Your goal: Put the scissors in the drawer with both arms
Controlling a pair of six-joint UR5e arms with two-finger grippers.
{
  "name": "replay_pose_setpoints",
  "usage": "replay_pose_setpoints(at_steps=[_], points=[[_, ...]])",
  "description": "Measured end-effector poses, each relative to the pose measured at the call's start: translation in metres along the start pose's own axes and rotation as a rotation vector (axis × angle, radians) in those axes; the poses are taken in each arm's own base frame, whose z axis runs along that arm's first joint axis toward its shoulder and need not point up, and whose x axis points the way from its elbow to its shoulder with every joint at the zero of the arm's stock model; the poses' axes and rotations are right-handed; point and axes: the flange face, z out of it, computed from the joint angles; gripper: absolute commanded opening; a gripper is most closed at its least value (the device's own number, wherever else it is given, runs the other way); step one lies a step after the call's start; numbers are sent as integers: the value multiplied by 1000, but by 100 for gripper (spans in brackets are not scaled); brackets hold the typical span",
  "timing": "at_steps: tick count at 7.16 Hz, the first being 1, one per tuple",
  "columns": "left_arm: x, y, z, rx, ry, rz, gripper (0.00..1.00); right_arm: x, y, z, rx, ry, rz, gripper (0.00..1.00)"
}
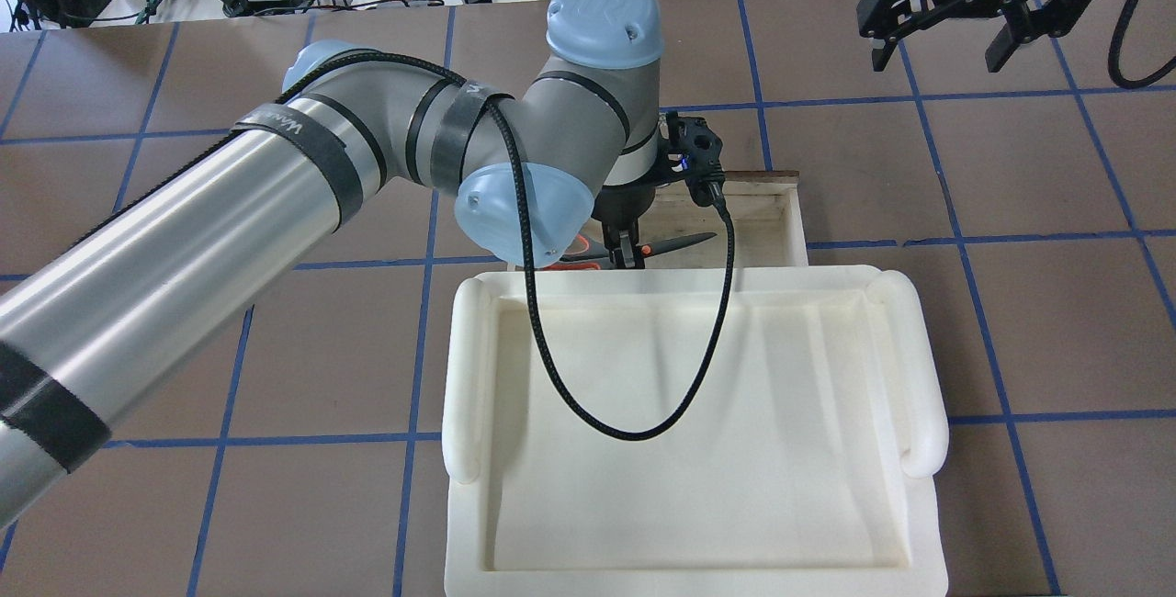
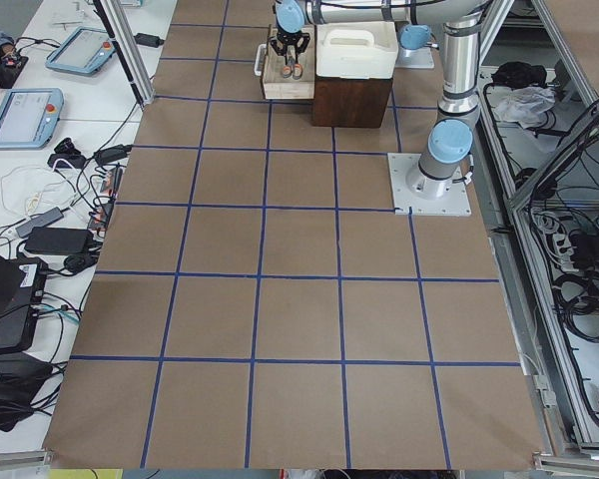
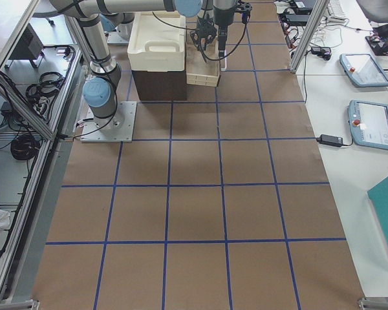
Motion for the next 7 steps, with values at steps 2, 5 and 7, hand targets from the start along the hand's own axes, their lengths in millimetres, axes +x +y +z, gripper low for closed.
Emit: replay_pose_setpoints(at_steps=[2,5,7], points=[[-1,-6,10,0,-2,3,0,-4,3,2,-19,-10,-45,100],[2,-10,20,-6,8,9,18,-8,5,4,-38,-38,-52,100],[8,-18,22,50,51,15,49,-8,6,5,-45,-39,-52,100]])
